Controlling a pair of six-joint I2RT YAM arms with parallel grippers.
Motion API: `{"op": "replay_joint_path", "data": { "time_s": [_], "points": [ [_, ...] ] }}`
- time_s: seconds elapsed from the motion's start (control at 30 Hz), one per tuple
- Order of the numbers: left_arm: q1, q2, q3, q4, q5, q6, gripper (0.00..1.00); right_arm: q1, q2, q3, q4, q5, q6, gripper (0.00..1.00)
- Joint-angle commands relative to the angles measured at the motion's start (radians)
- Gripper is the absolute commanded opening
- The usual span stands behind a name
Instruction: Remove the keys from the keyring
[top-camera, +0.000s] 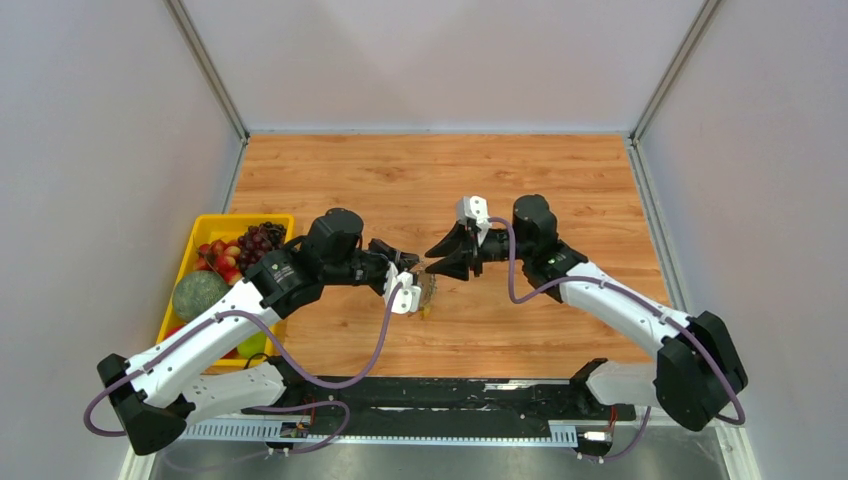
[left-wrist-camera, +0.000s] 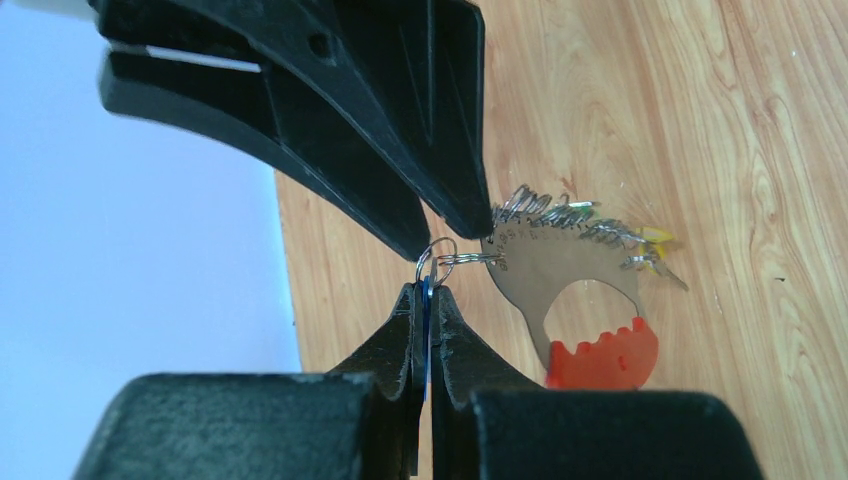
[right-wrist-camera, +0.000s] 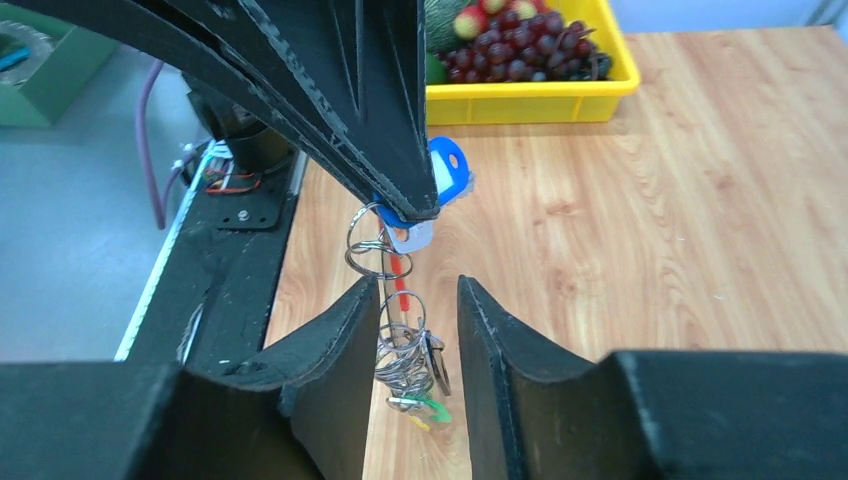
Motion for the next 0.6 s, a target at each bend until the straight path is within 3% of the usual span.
{"op": "replay_joint_path", "data": {
  "time_s": [0.0, 0.23, 0.57],
  "points": [
    [-0.002, -0.023, -0.003, 0.063, 0.008, -0.006, 0.00, 0.004, -0.125, -0.029, 0.011, 0.154, -0.005, 0.37],
    [-0.004, 0.000, 0.008, 0.075, -0.047, -0.090, 0.00, 0.015, -0.277, -0.158, 0.057, 0.332, 0.056, 0.35],
    [-0.037, 0.072, 0.123, -0.033, -0.139, -0.297, 0.00, 0.068, -0.294, -0.164, 0.052, 0.317, 0.055, 0.30]
  ]
}}
